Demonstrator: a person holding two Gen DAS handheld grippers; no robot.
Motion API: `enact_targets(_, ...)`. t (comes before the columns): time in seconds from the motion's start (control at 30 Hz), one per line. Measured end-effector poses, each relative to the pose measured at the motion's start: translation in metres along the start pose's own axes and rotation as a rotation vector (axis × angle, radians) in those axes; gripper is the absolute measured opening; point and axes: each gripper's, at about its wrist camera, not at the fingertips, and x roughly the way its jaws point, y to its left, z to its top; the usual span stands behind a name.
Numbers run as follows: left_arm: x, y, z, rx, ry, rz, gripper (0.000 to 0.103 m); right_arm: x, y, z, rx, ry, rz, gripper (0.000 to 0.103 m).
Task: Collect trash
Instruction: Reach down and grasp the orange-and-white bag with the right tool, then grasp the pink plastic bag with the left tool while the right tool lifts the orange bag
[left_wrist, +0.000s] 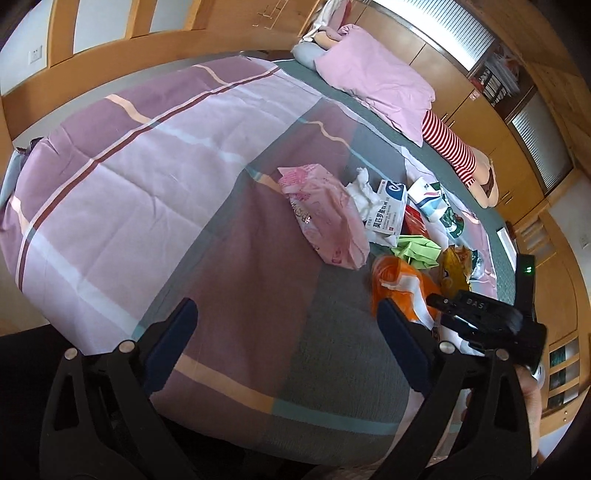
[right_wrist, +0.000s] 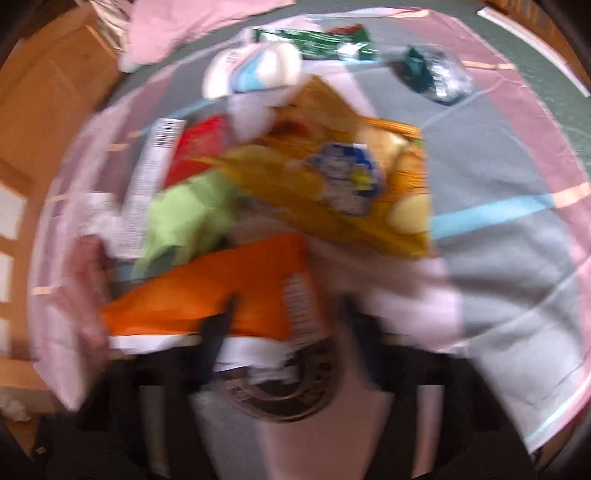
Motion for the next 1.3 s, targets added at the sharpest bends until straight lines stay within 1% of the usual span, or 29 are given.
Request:
enact_targets(0.03,0.0,-0.001,-0.001,0.0,-0.002,-0.002,0.097,-0.006,0.003,-0.003,-0.019,-0.013,0.014,0.025)
enact_targets(0.07,-0.001,-0.001,-0.001,0.001,-0.004,-0.005,0.097,-0.011,0.004,-0.004,-0.025,-0.022,0.03,0.009)
enact_targets(0.1,-0.001,-0.001,-0.002,0.002,-0.006,-0.009,0.097,-0.018,0.005,-0.006,-0.03,-0.031,0.043,0.006)
enact_targets(0.23,-0.004,0.003,-0.002,-0.017,-0.014,-0.015,0.097,-0.053,0.01,-0.015,-0.057,-0.108,0.051,0.002)
enact_targets(0.3,-0.005,0.007,-0.001,-0.038,-0.014,-0.023,0.097,-0.07,0.015,-0.019,-0.069,-0.141,0.066,0.001)
enact_targets(0.4,-0.007,0.01,-0.001,-0.069,-0.023,-0.032,0.097,-0.099,0.021,-0.022,-0.108,-0.215,0.06,0.001)
enact_targets(0.47,-0.007,0.011,-0.001,-0.079,-0.023,-0.034,0.098,-0.106,0.024,-0.017,-0.111,-0.215,0.075,0.002)
enact_targets(0.53,-0.007,0.01,-0.002,-0.077,-0.019,-0.033,0.098,-0.102,0.028,-0.013,-0.12,-0.196,0.059,0.003)
enact_targets(0.6,-0.008,0.008,-0.002,-0.074,-0.021,-0.034,0.098,-0.093,0.039,-0.014,-0.184,-0.175,0.033,0.019)
enact_targets(0.63,-0.008,0.009,-0.003,-0.077,-0.025,-0.034,0.098,-0.088,0.047,-0.016,-0.224,-0.165,0.01,0.044)
enact_targets(0.67,-0.009,0.009,-0.003,-0.082,-0.029,-0.035,0.098,-0.078,0.061,-0.02,-0.301,-0.154,-0.029,0.068)
enact_targets(0.7,-0.01,0.01,-0.002,-0.09,-0.034,-0.035,0.099,-0.069,0.073,-0.024,-0.37,-0.146,-0.062,0.072)
enact_targets(0.73,-0.01,0.012,-0.002,-0.097,-0.038,-0.035,0.099,-0.059,0.084,-0.028,-0.444,-0.137,-0.101,0.072)
enact_targets(0.77,-0.01,0.013,-0.002,-0.108,-0.043,-0.035,0.099,-0.044,0.098,-0.033,-0.527,-0.122,-0.159,0.073)
enact_targets(0.83,-0.013,0.018,-0.001,-0.14,-0.06,-0.039,0.099,-0.02,0.115,-0.037,-0.625,-0.094,-0.228,0.073)
enact_targets(0.9,-0.016,0.026,0.0,-0.19,-0.086,-0.043,0.099,0.008,0.125,-0.037,-0.671,-0.051,-0.262,0.074)
enact_targets(0.97,-0.019,0.035,0.001,-0.246,-0.11,-0.045,0.099,0.031,0.127,-0.034,-0.673,-0.015,-0.276,0.074)
enact_targets(1.0,-0.02,0.039,0.001,-0.274,-0.118,-0.047,0.099,0.037,0.127,-0.032,-0.671,-0.017,-0.284,0.074)
enact_targets(1.03,-0.02,0.042,0.002,-0.292,-0.121,-0.049,0.099,0.038,0.127,-0.031,-0.673,-0.042,-0.294,0.074)
enact_targets(1.1,-0.019,0.046,0.002,-0.318,-0.122,-0.053,0.099,0.038,0.126,-0.028,-0.663,-0.065,-0.295,0.068)
enact_targets(1.17,-0.019,0.047,0.003,-0.321,-0.119,-0.047,0.099,0.033,0.127,-0.027,-0.675,-0.086,-0.287,0.051)
enact_targets(1.2,-0.017,0.047,0.003,-0.321,-0.113,-0.044,0.099,0.029,0.128,-0.027,-0.686,-0.095,-0.287,0.047)
enact_targets(1.23,-0.017,0.047,0.003,-0.322,-0.108,-0.044,0.099,0.025,0.128,-0.028,-0.691,-0.101,-0.286,0.041)
enact_targets(1.3,-0.014,0.048,0.003,-0.327,-0.095,-0.037,0.099,0.01,0.125,-0.03,-0.689,-0.106,-0.242,0.033)
